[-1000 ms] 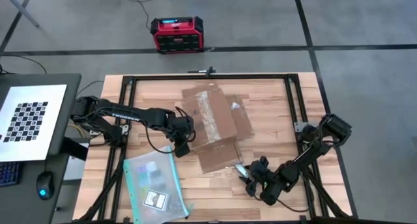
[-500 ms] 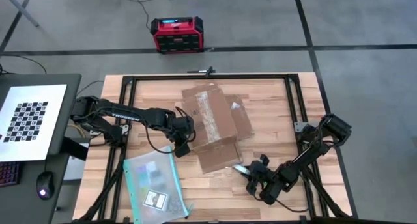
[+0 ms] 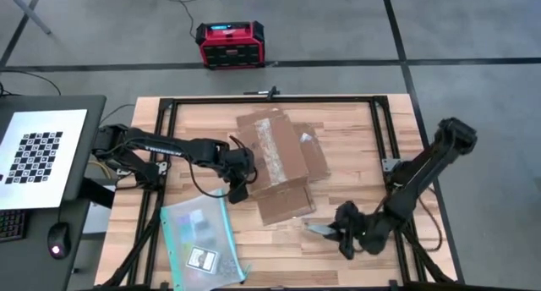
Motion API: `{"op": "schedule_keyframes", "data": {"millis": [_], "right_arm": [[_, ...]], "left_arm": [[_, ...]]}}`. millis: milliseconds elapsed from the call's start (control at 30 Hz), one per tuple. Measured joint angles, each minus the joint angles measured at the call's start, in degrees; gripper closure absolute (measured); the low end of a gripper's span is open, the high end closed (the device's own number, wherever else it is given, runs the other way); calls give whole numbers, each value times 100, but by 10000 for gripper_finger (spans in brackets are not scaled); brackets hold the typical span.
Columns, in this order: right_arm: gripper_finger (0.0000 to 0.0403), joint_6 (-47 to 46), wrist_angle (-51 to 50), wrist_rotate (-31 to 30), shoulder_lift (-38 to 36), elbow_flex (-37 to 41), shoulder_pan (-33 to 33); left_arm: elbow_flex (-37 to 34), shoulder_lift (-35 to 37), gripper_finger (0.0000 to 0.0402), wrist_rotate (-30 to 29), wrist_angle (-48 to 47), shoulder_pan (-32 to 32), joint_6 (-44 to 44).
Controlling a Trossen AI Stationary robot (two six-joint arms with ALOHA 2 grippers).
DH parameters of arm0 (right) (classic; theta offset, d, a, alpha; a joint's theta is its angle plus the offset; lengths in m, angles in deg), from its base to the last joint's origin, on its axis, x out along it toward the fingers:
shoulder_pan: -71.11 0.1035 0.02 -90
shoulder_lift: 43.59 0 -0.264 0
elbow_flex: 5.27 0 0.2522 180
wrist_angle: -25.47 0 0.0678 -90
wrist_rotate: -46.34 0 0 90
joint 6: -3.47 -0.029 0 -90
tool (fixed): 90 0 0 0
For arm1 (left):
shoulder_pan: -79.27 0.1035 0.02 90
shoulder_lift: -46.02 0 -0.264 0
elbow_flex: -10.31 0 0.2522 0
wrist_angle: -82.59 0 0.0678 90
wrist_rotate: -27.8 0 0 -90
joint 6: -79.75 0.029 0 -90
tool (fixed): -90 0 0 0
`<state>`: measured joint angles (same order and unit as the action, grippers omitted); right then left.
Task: Unpack boxes
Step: Break down the cardboard box until it is fully flat
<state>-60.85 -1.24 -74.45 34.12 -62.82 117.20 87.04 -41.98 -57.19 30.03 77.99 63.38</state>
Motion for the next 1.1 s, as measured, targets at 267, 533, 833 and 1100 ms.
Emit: {"op": "schedule_keyframes", "data": {"millis": [267,533,833,1100], "right_arm": [[280,2167,641,187,-555,-13,-1799],[280,3357,1694,2363,-302,-275,-3893],[280,2881,1666,3974,613,-699,-5319],[201,2197,1648,5265,1278,-1008,-5695]], "left_arm": [[1385,0,320,-216,-268,-178,1008],[2341,11,320,-1164,-763,-244,1900],[2303,-6,320,-1280,-679,7,2395],[2301,-123,313,-1362,-630,150,2669]]}}
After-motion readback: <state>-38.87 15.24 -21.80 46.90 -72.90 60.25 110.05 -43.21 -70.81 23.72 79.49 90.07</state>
